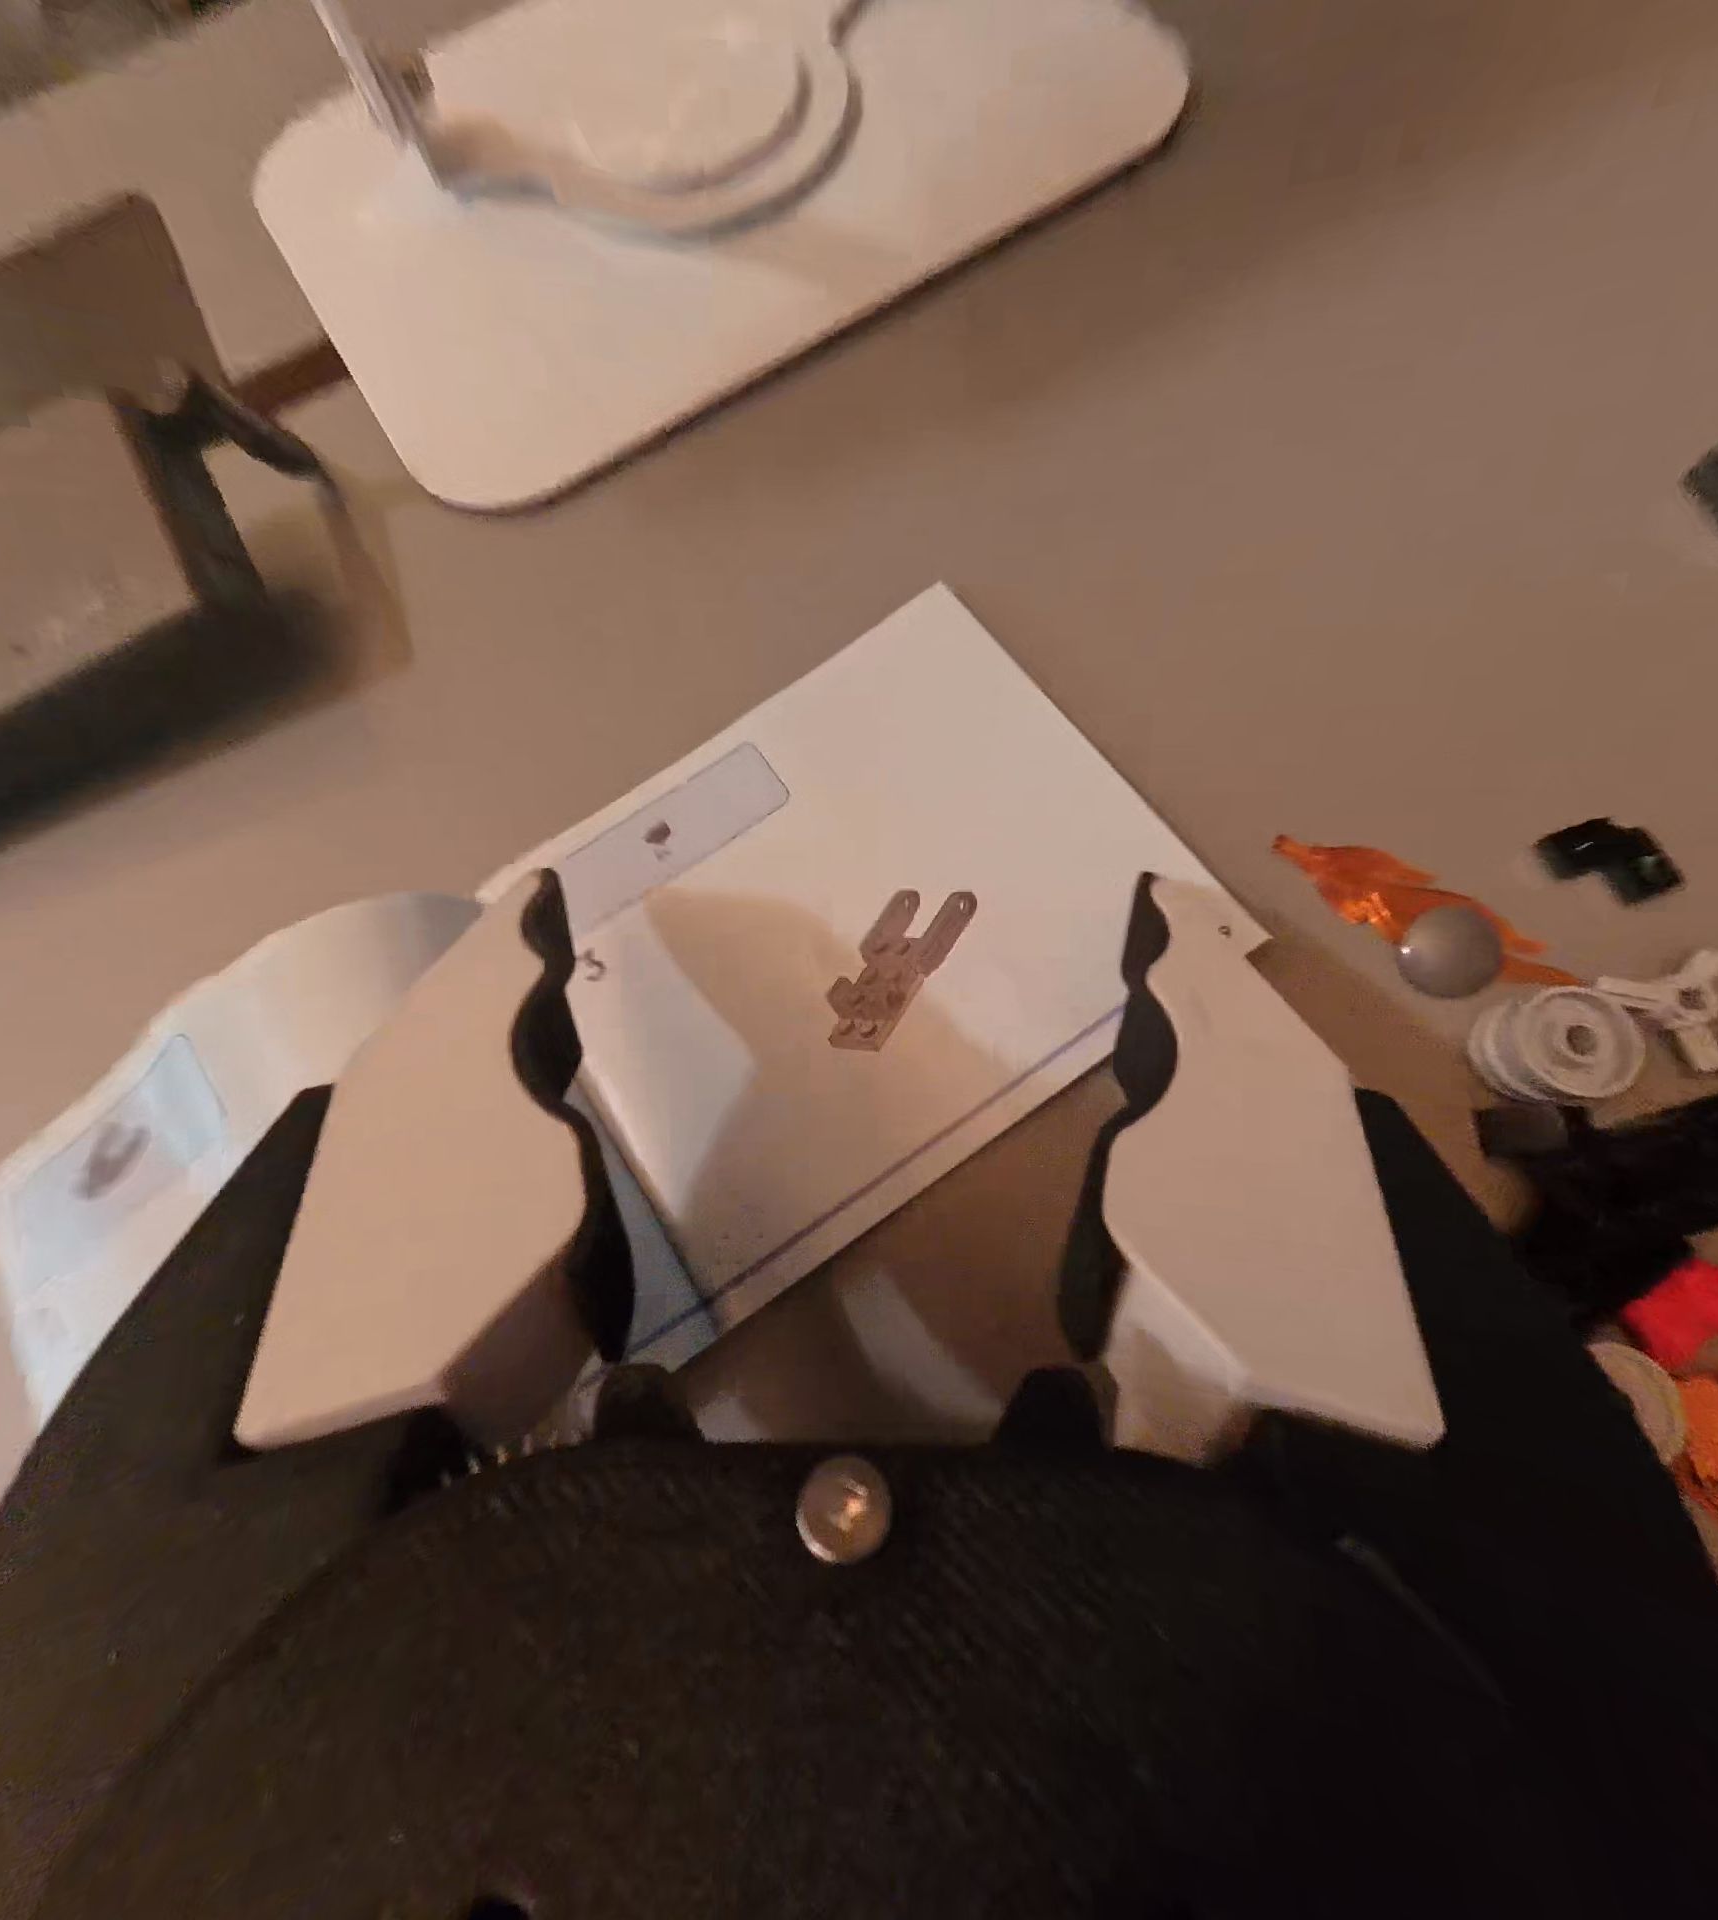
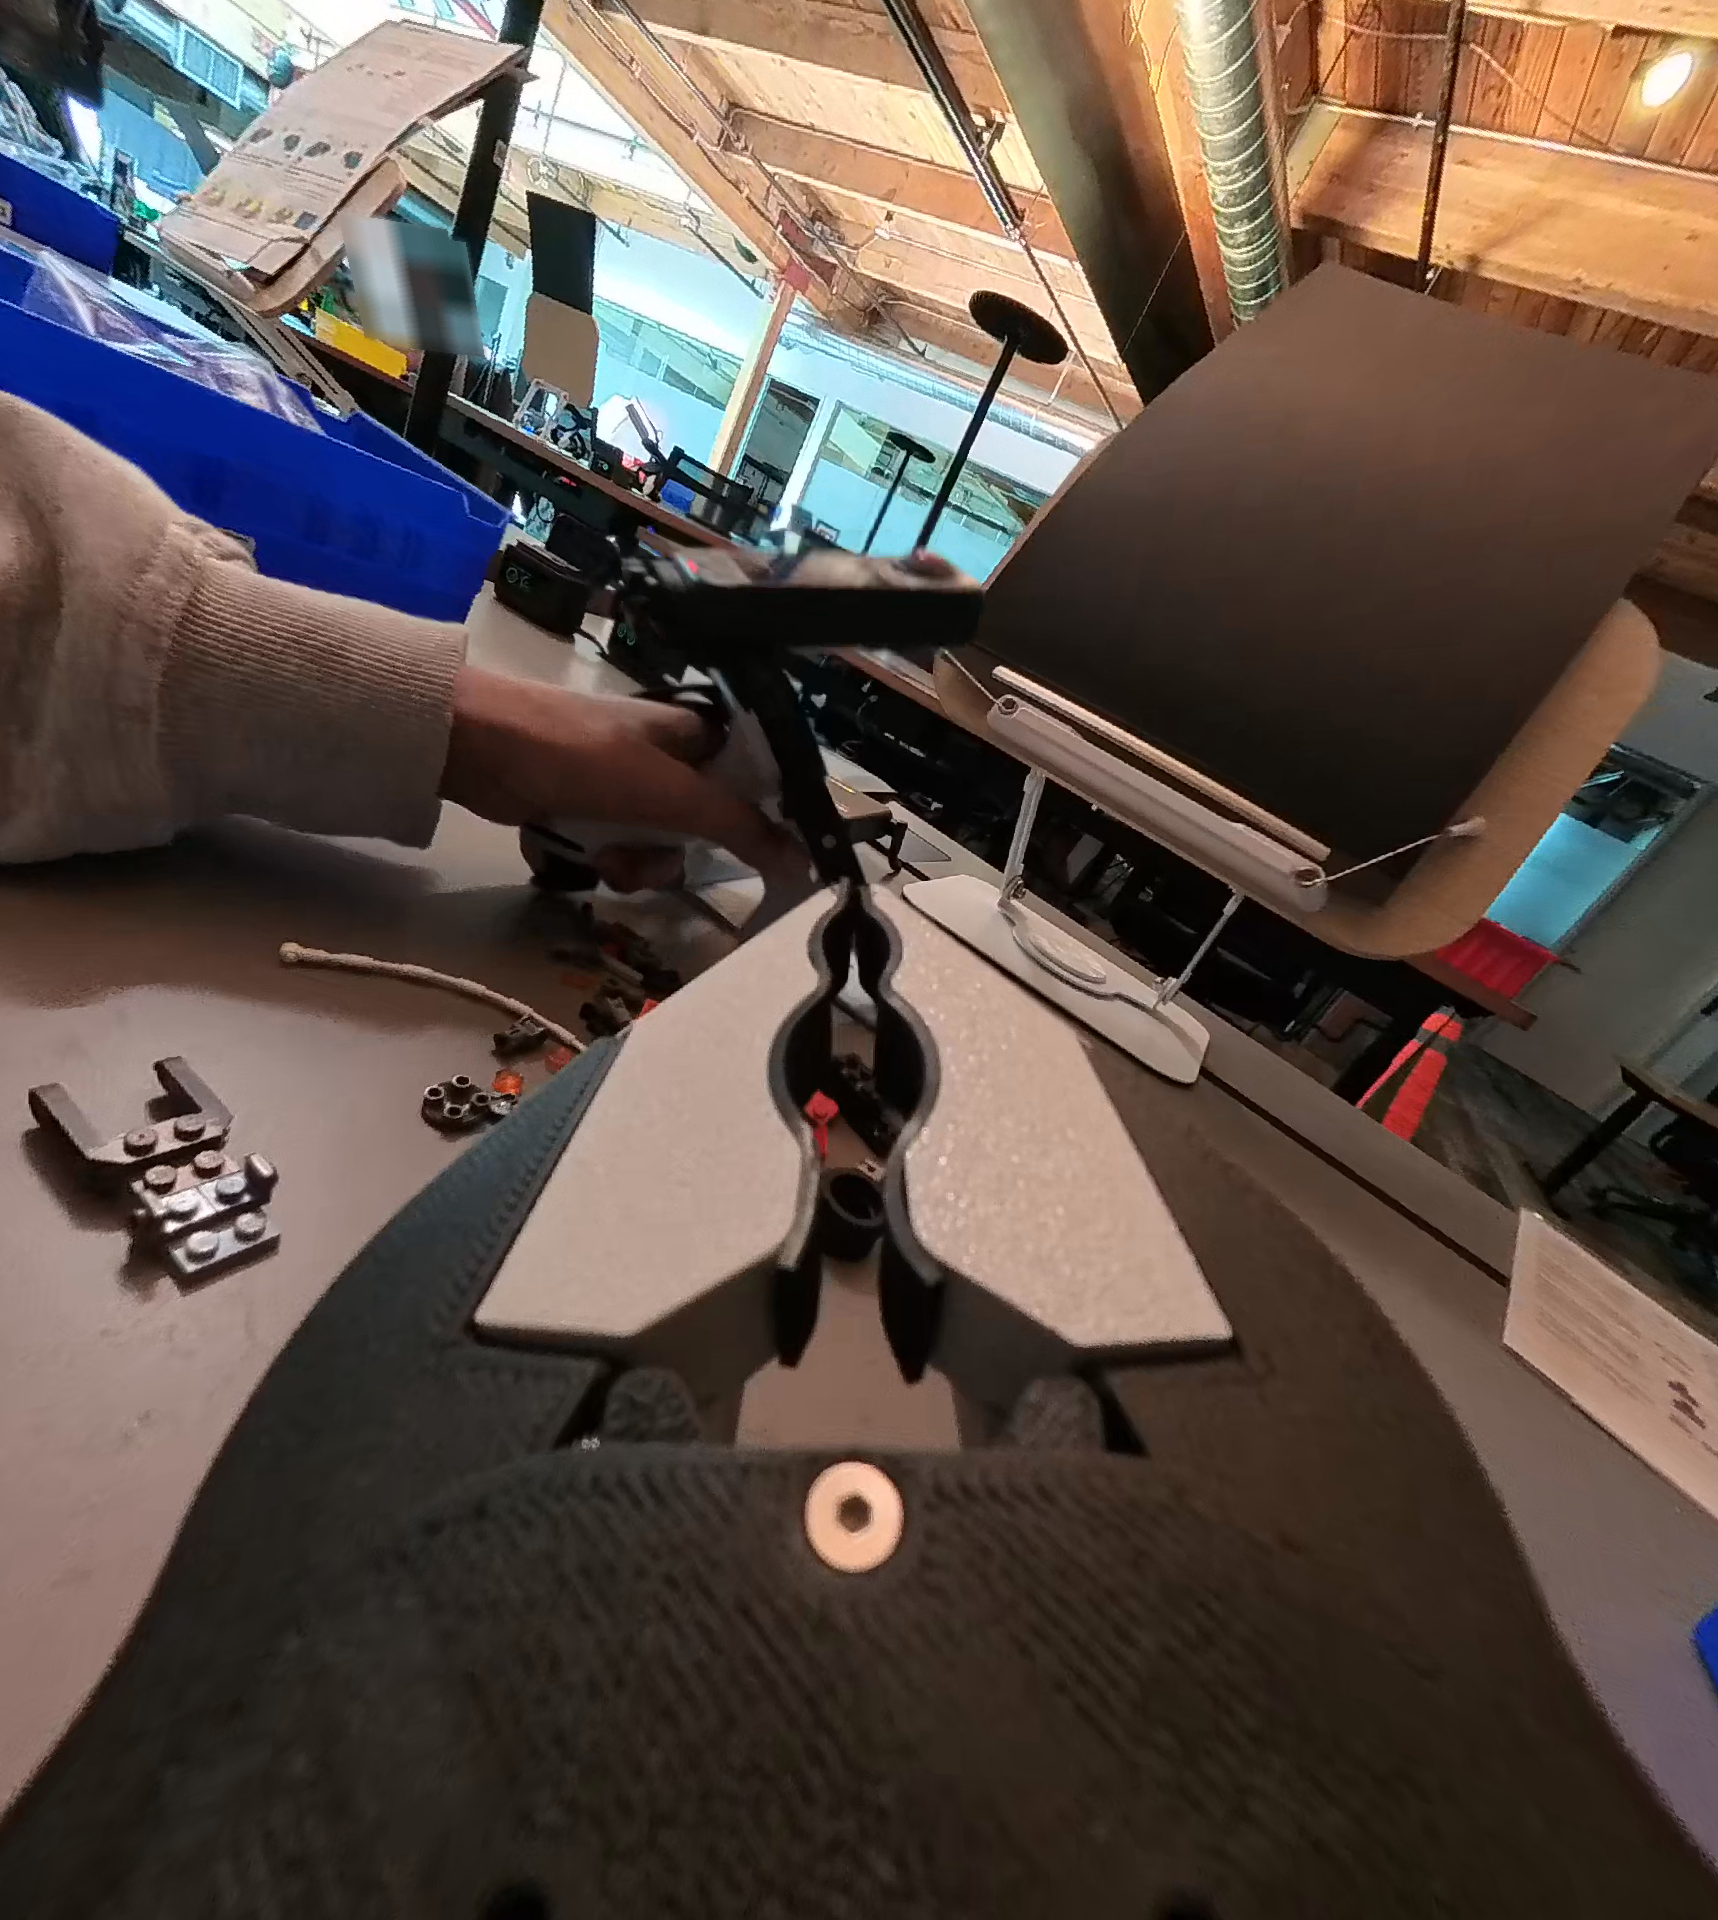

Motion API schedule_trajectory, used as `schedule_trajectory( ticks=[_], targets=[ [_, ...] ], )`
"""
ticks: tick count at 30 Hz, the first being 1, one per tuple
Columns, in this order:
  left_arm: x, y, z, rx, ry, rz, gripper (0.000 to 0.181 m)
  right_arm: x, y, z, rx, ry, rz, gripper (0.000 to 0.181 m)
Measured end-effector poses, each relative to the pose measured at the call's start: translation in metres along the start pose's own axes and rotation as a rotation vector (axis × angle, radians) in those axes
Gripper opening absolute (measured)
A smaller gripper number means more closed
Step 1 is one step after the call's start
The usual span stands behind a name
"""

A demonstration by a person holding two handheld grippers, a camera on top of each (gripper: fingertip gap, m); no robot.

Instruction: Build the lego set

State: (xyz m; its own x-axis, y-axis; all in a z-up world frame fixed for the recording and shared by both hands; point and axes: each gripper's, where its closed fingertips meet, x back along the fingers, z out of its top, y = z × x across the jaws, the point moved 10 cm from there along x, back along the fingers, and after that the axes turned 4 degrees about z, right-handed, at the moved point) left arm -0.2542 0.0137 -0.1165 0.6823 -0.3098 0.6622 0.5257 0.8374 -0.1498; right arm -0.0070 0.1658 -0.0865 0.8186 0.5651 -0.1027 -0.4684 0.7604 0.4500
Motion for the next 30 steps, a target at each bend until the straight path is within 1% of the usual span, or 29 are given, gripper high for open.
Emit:
schedule_trajectory(
  ticks=[1, 2, 3, 6, 7, 9, 13, 15, 17, 20, 22, 23, 24, 25, 26, 28, 29, 30],
  targets=[
    [-0.006, 0.002, -0.002, 0.009, -0.047, -0.014, 0.109, 0.001, -0.001, 0.0, 0.005, 0.003, 0.003, 0.0],
    [-0.007, 0.002, -0.001, 0.038, -0.053, -0.053, 0.102, 0.002, -0.002, 0.001, 0.007, 0.008, 0.005, 0.0],
    [-0.009, 0.002, -0.002, 0.059, -0.068, -0.077, 0.1, 0.003, -0.003, 0.001, 0.006, 0.014, 0.006, 0.0],
    [-0.009, -0.001, -0.002, 0.05, -0.078, -0.071, 0.097, 0.005, -0.003, 0.002, -0.008, 0.03, 0.002, 0.0],
    [-0.009, -0.002, -0.002, 0.055, -0.072, -0.06, 0.087, 0.006, -0.002, 0.002, -0.014, 0.035, 0.001, 0.0],
    [-0.009, -0.005, -0.002, 0.057, -0.052, -0.037, 0.052, 0.007, -0.002, 0.002, -0.023, 0.041, 0.001, 0.0],
    [-0.01, -0.001, -0.001, -0.02, -0.05, 0.048, 0.006, 0.007, -0.003, 0.003, -0.025, 0.045, 0.005, 0.0],
    [-0.01, 0.001, -0.001, -0.058, -0.055, 0.073, 0.005, 0.006, -0.004, 0.003, -0.018, 0.044, 0.008, 0.0],
    [-0.009, -0.001, -0.001, -0.037, -0.06, 0.051, 0.005, 0.006, -0.005, 0.003, -0.012, 0.044, 0.009, 0.0],
    [-0.001, -0.007, -0.003, 0.035, -0.09, -0.05, 0.003, 0.007, -0.006, 0.003, -0.012, 0.047, 0.006, 0.0],
    [0.011, -0.009, -0.002, 0.082, -0.045, -0.115, 0.0, 0.007, -0.006, 0.003, -0.015, 0.048, 0.003, 0.0],
    [0.017, -0.009, -0.001, 0.096, 0.005, -0.13, 0.01, 0.007, -0.006, 0.003, -0.015, 0.046, 0.002, 0.0],
    [0.021, -0.007, 0.001, 0.094, 0.054, -0.157, 0.041, 0.006, -0.006, 0.003, -0.013, 0.042, 0.003, 0.0],
    [0.021, -0.005, 0.002, 0.091, 0.074, -0.174, 0.069, 0.005, -0.007, 0.003, -0.01, 0.039, 0.004, 0.0],
    [0.017, -0.002, 0.003, 0.088, 0.059, -0.184, 0.094, 0.005, -0.008, 0.003, -0.004, 0.035, 0.005, 0.0],
    [0.004, 0.006, 0.0, 0.082, -0.026, -0.197, 0.115, 0.004, -0.009, 0.003, 0.008, 0.035, 0.003, 0.0],
    [-0.004, 0.008, -0.003, 0.069, -0.068, -0.174, 0.12, 0.005, -0.009, 0.003, 0.012, 0.039, 0.003, 0.0],
    [-0.009, 0.008, -0.002, 0.028, -0.073, -0.107, 0.113, 0.005, -0.01, 0.003, 0.014, 0.045, 0.006, 0.0]
  ],
)
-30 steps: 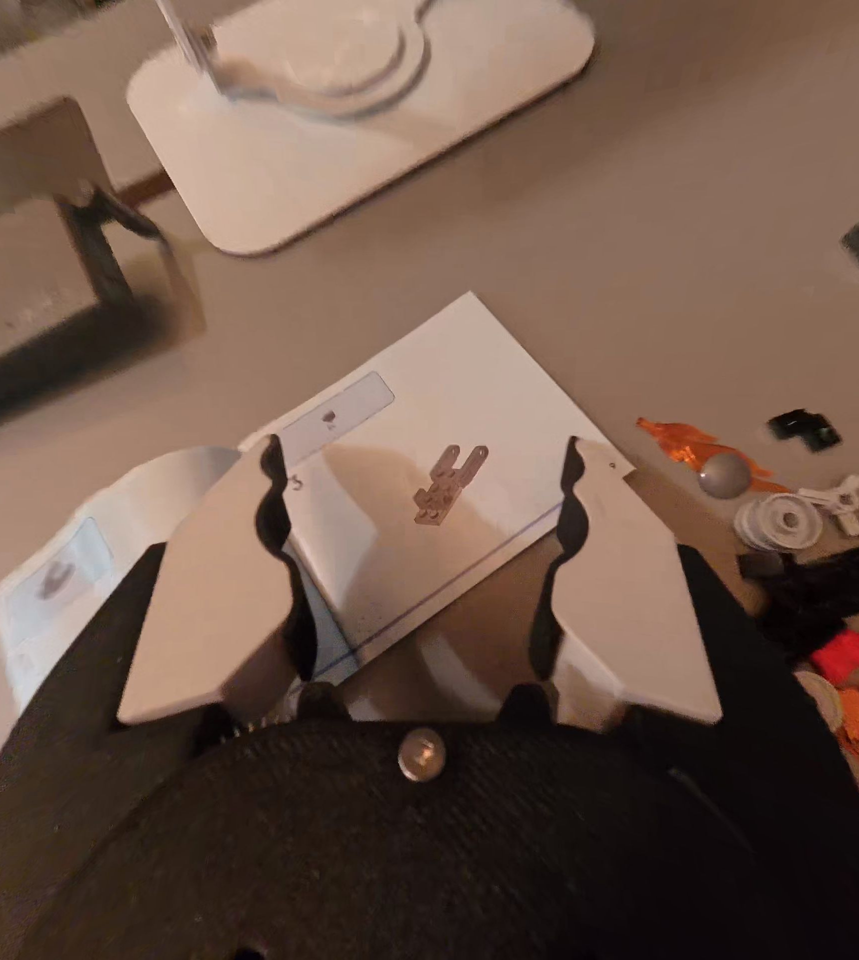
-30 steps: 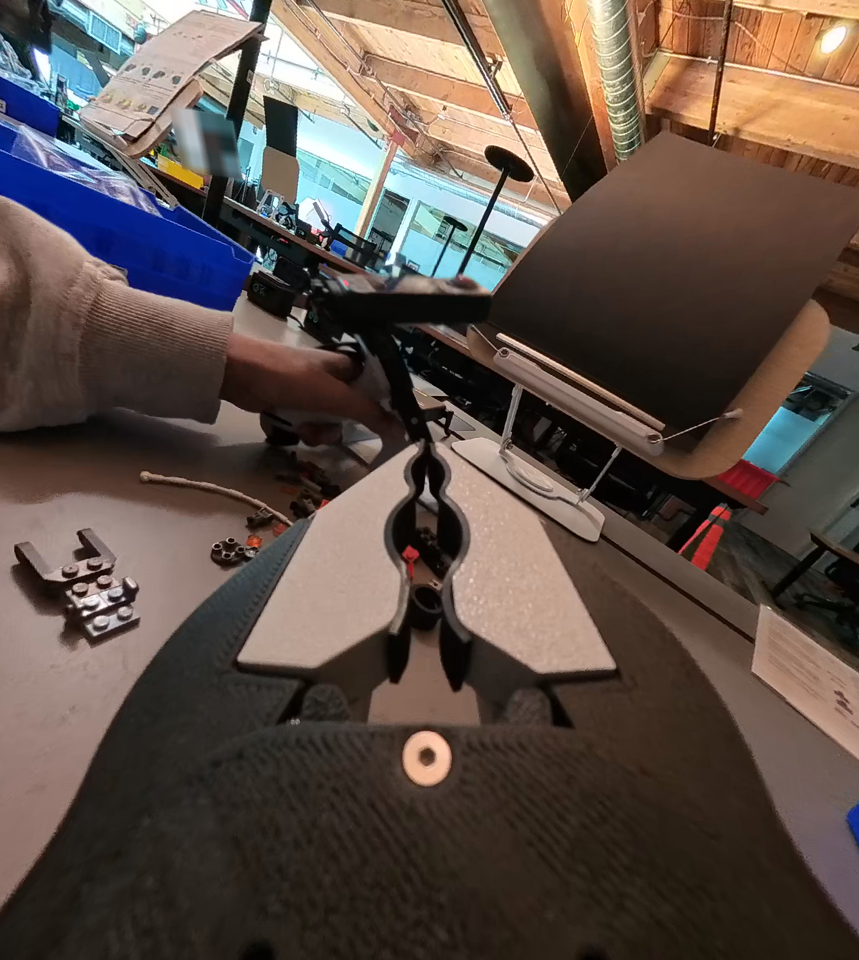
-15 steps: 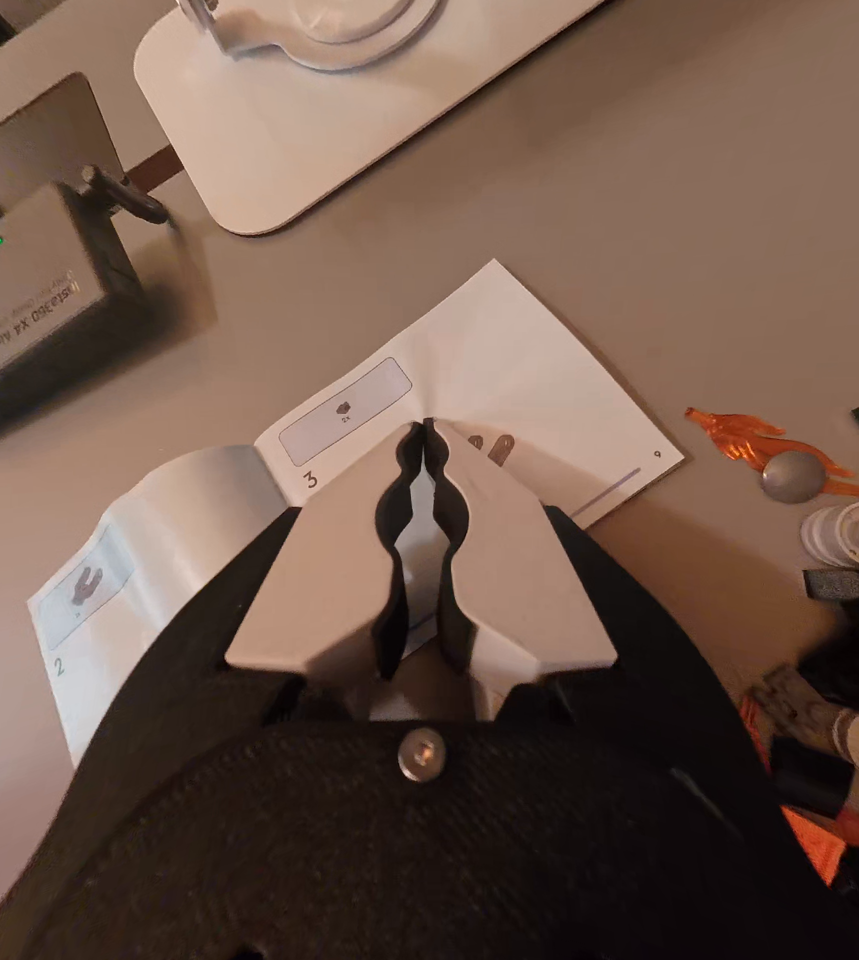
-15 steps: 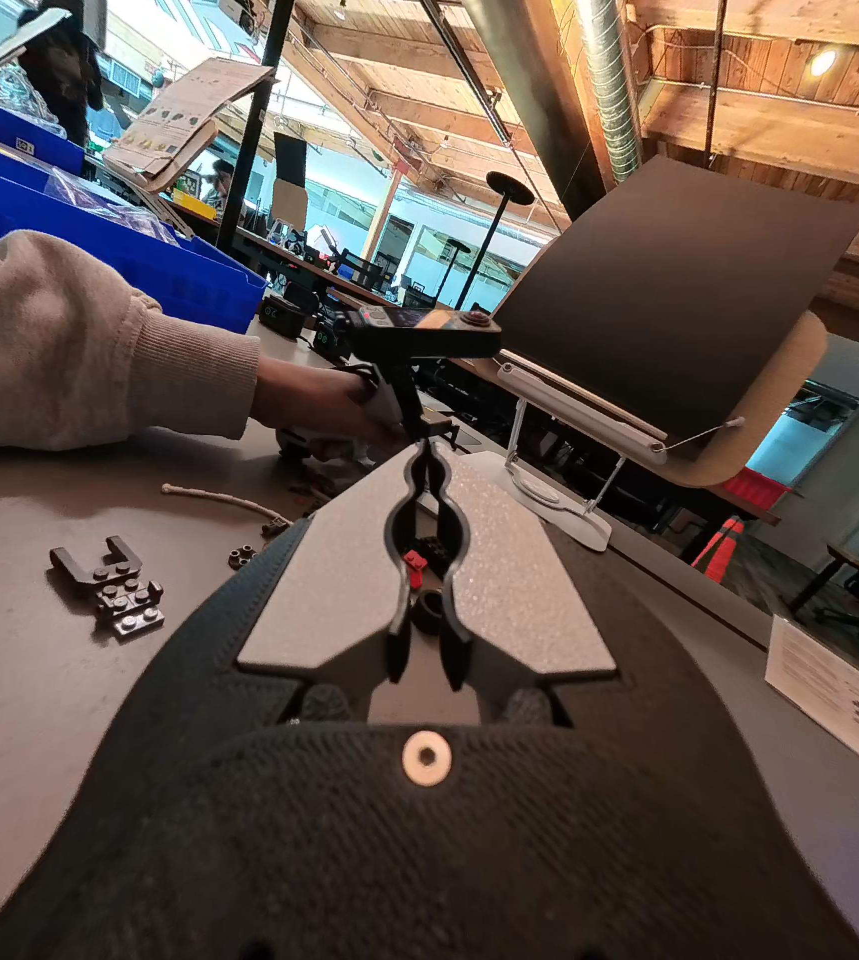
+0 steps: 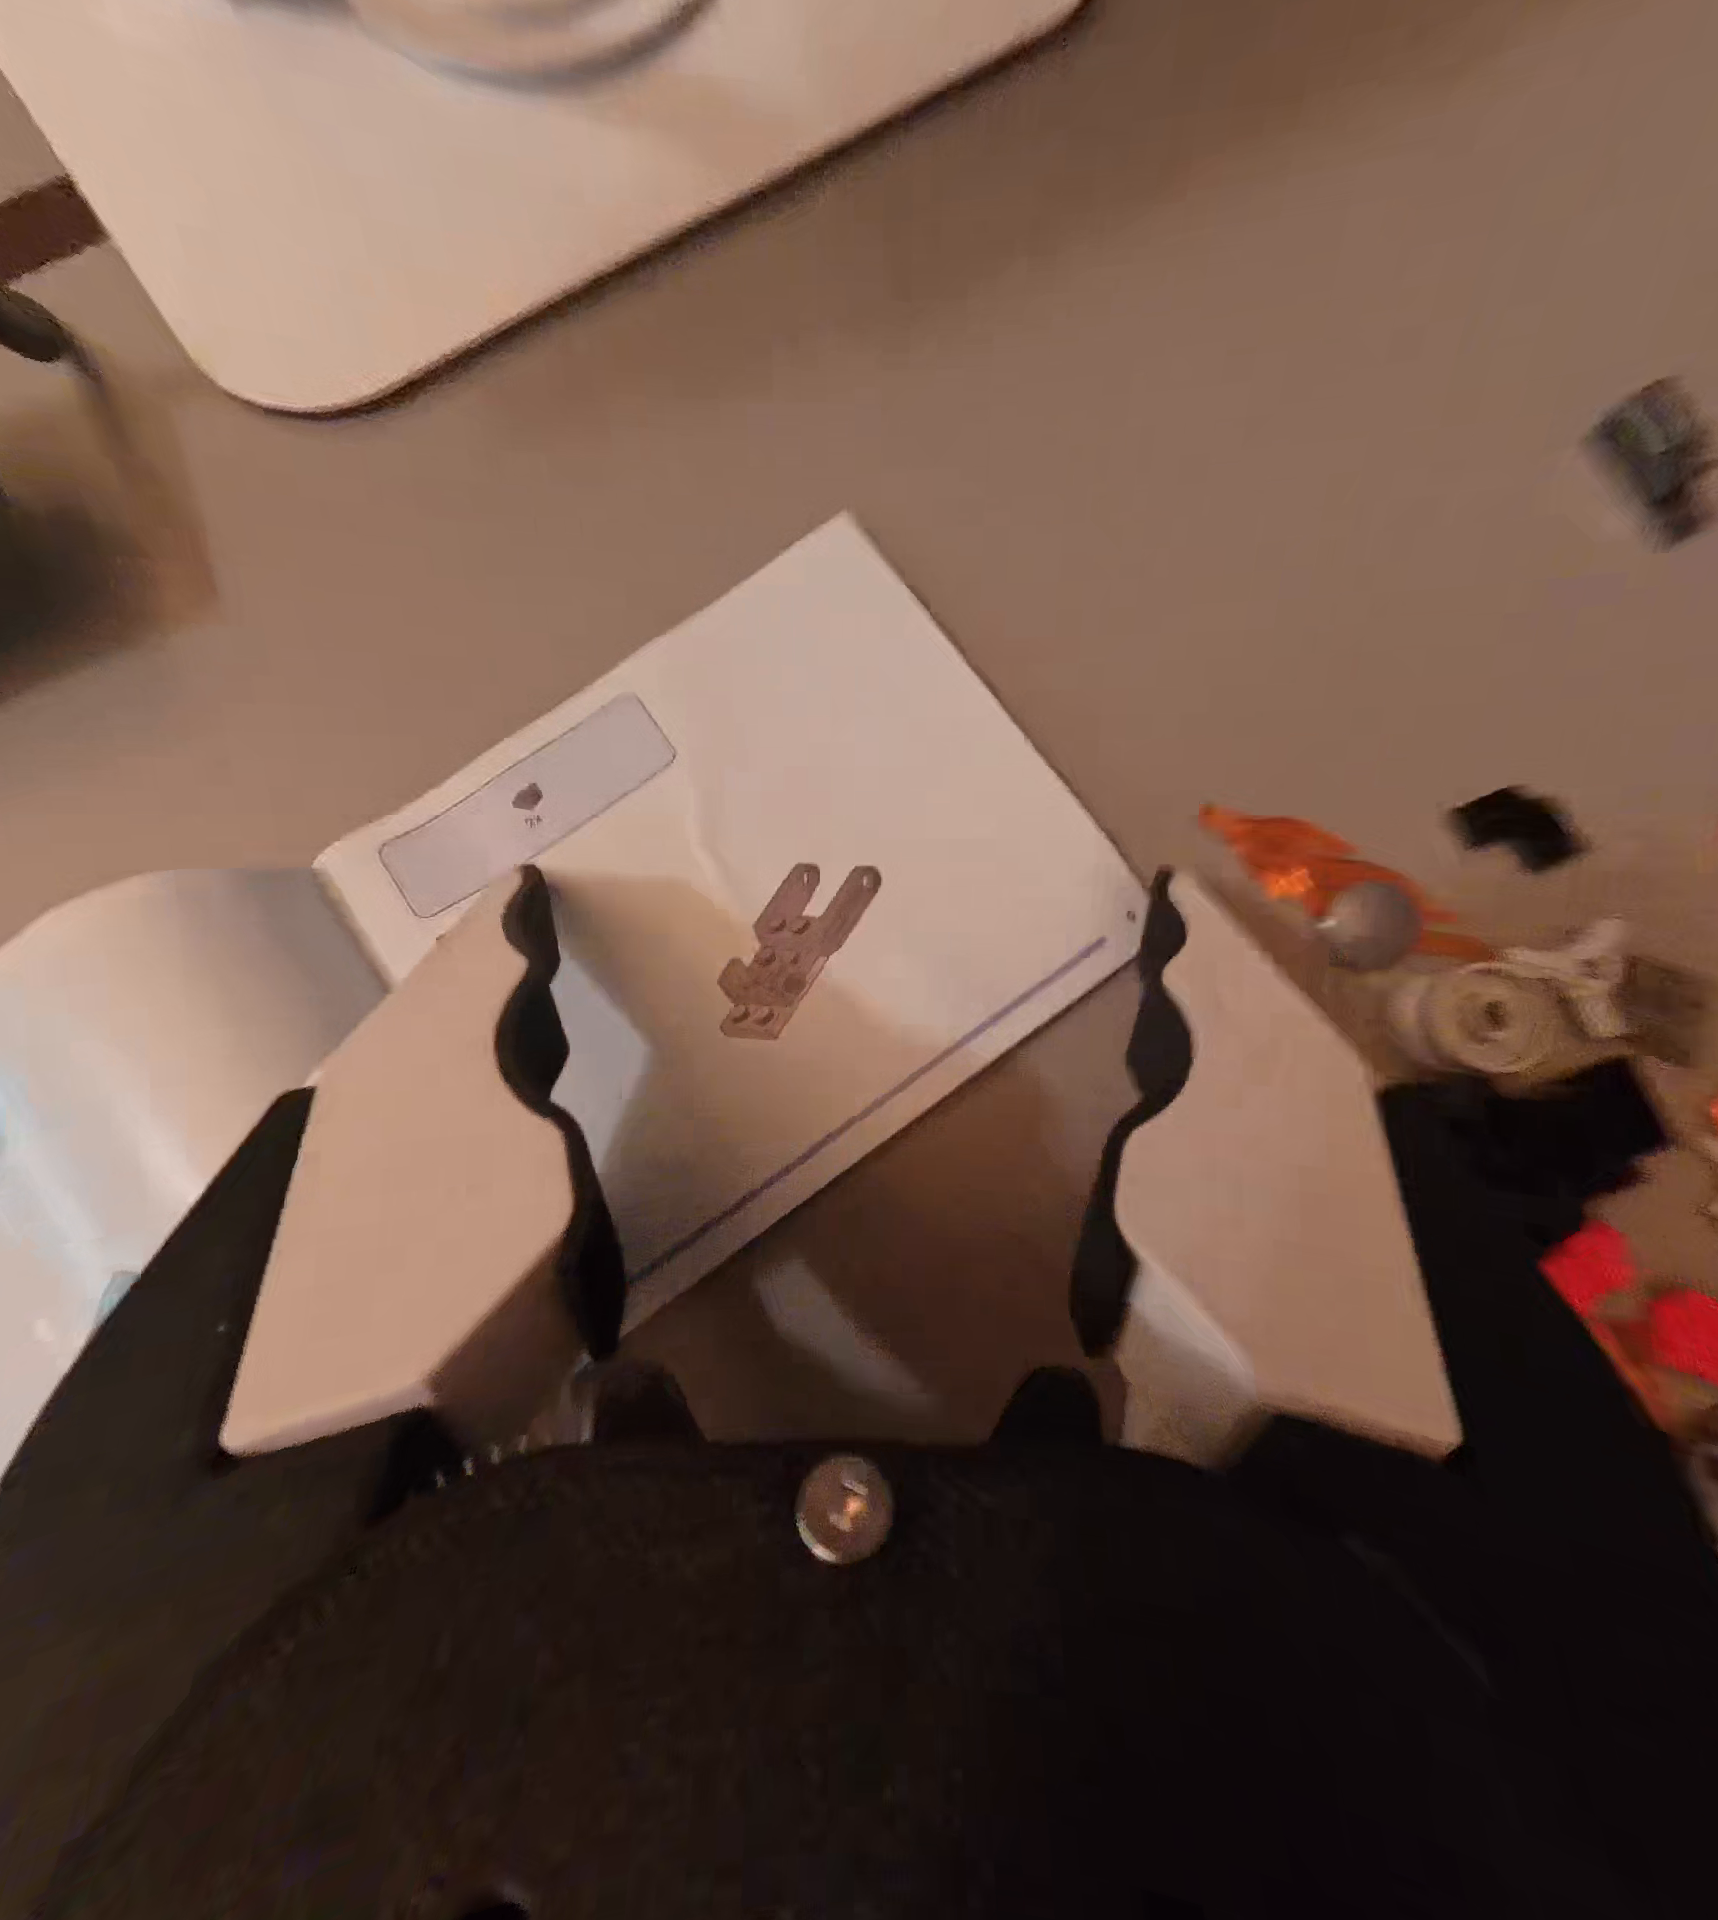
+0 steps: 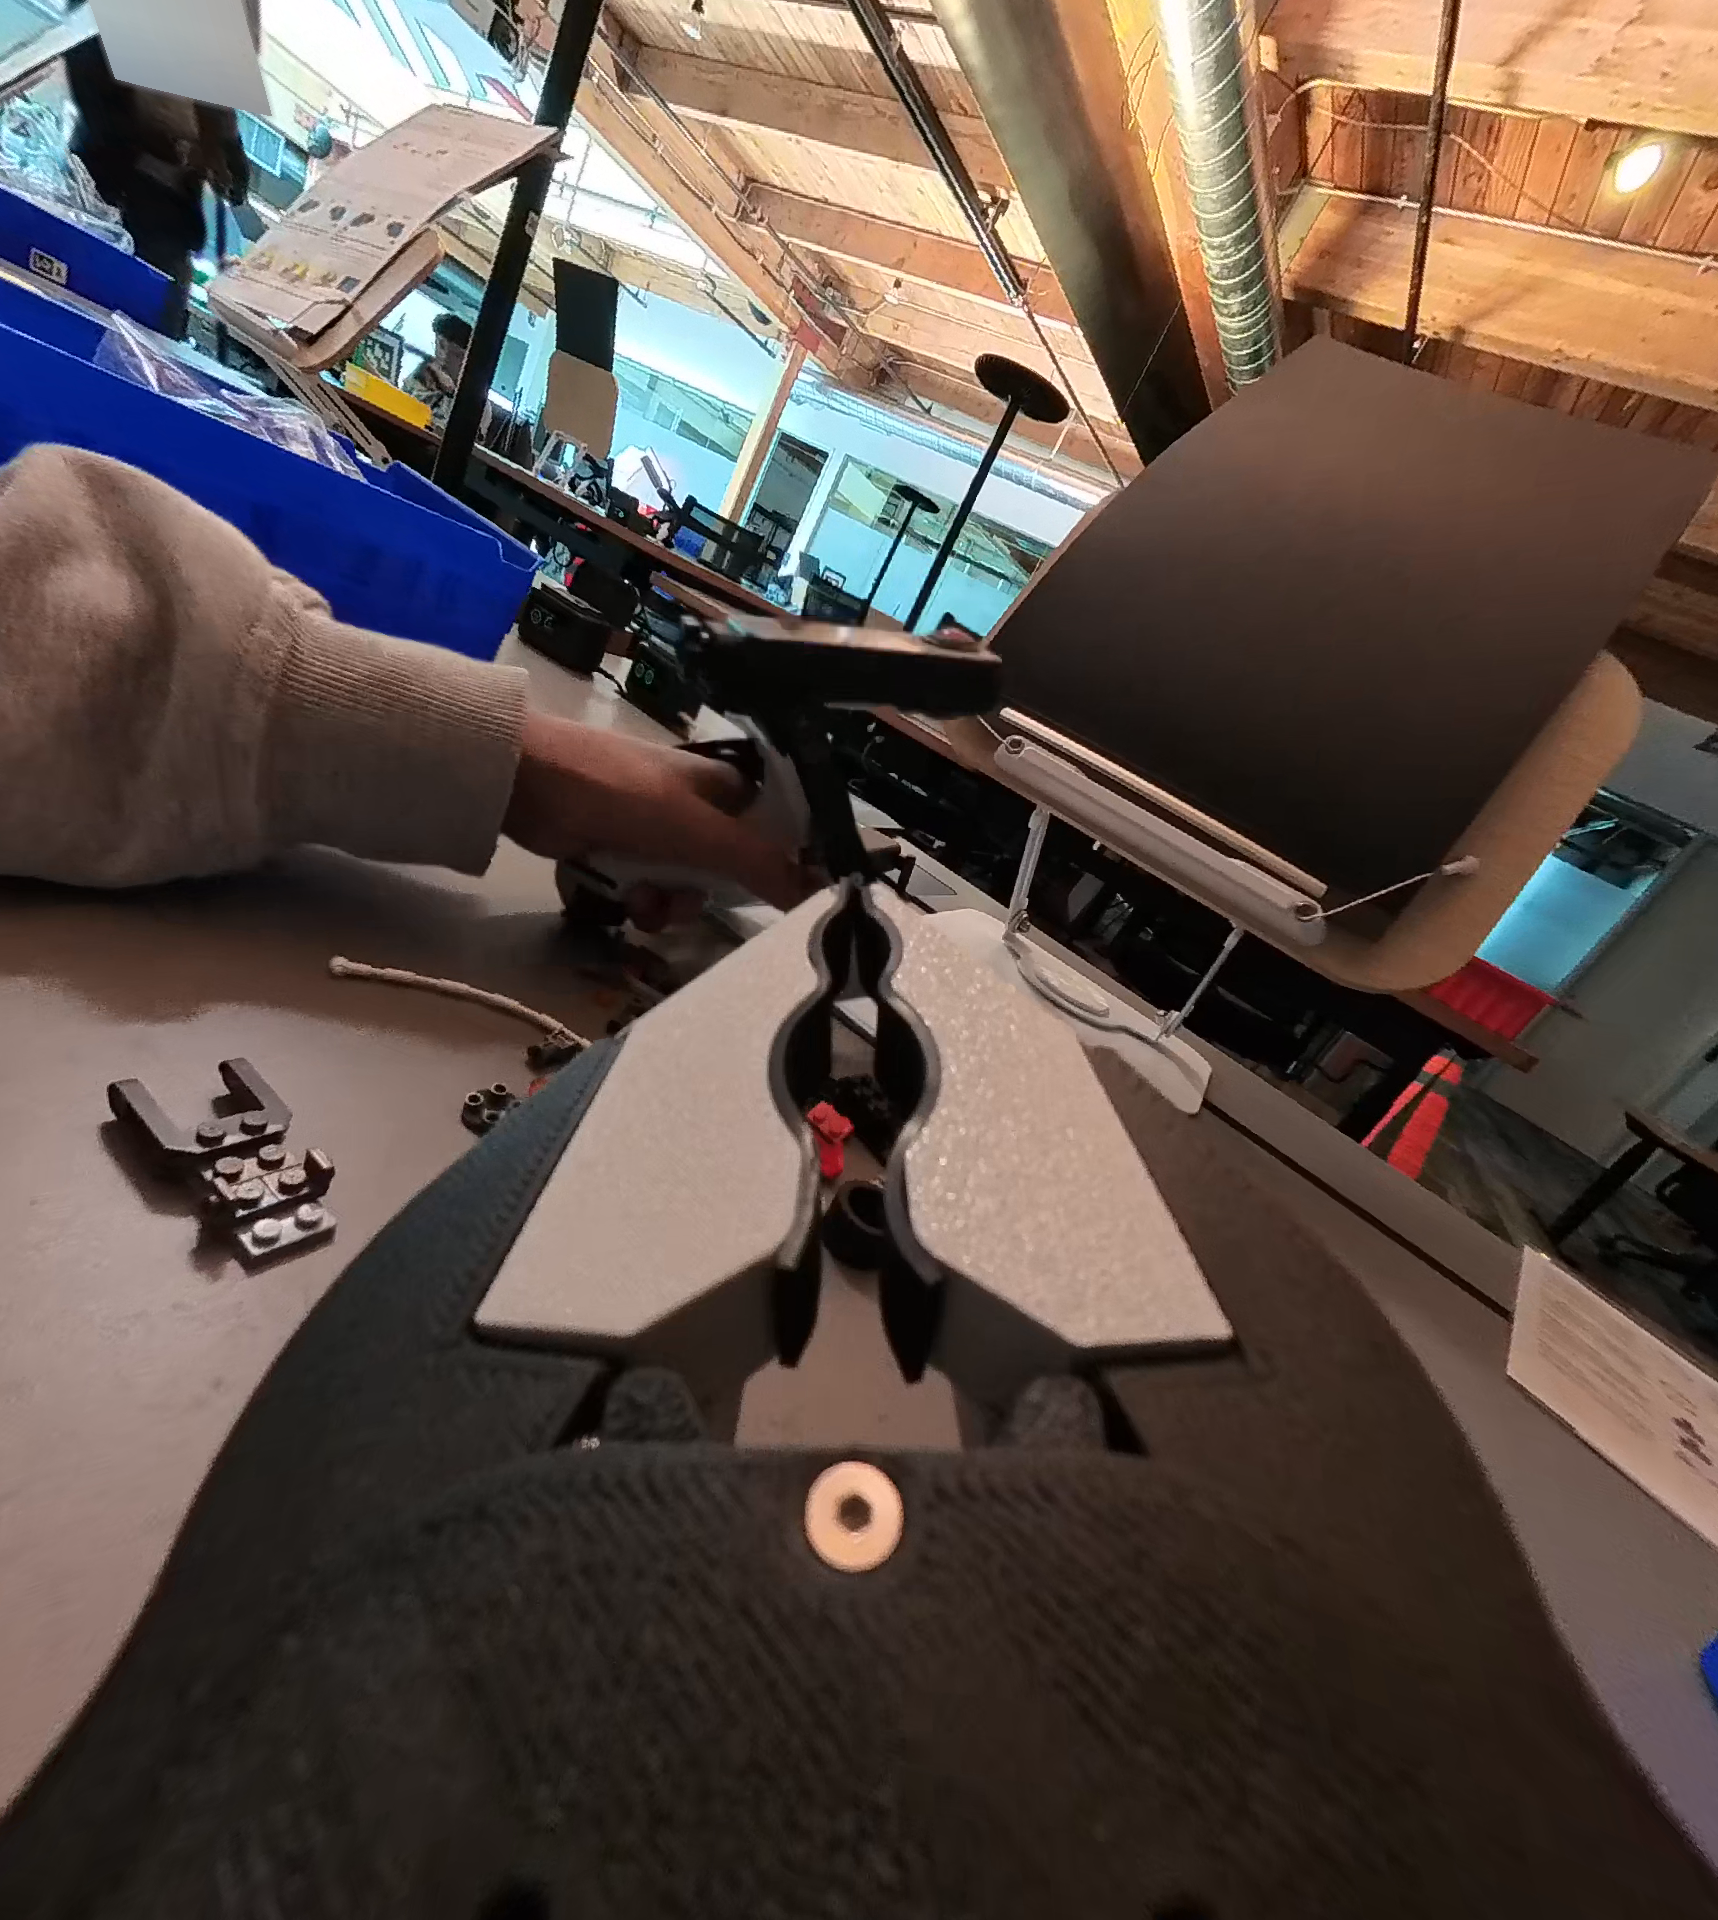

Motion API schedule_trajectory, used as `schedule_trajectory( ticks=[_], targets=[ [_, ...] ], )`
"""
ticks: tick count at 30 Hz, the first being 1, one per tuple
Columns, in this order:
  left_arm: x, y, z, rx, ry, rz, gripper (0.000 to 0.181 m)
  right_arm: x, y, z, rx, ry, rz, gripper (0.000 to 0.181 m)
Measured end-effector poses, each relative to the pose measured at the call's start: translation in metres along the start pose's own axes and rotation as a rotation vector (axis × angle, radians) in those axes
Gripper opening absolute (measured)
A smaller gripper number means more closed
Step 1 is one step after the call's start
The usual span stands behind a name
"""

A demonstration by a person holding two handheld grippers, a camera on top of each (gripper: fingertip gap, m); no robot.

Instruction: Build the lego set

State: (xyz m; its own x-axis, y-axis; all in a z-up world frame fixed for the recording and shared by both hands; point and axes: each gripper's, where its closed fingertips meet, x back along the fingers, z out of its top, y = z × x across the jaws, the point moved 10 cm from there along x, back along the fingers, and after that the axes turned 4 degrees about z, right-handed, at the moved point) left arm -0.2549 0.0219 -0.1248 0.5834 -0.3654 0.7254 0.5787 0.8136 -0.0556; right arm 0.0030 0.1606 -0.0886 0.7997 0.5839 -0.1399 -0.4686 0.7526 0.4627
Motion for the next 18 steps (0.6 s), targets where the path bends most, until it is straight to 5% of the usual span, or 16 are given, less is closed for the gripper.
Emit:
schedule_trajectory(
  ticks=[18],
  targets=[
    [0.014, -0.005, -0.009, 0.027, 0.027, -0.118, 0.098, 0.003, -0.004, 0.001, 0.015, 0.023, 0.023, 0.0]
  ],
)
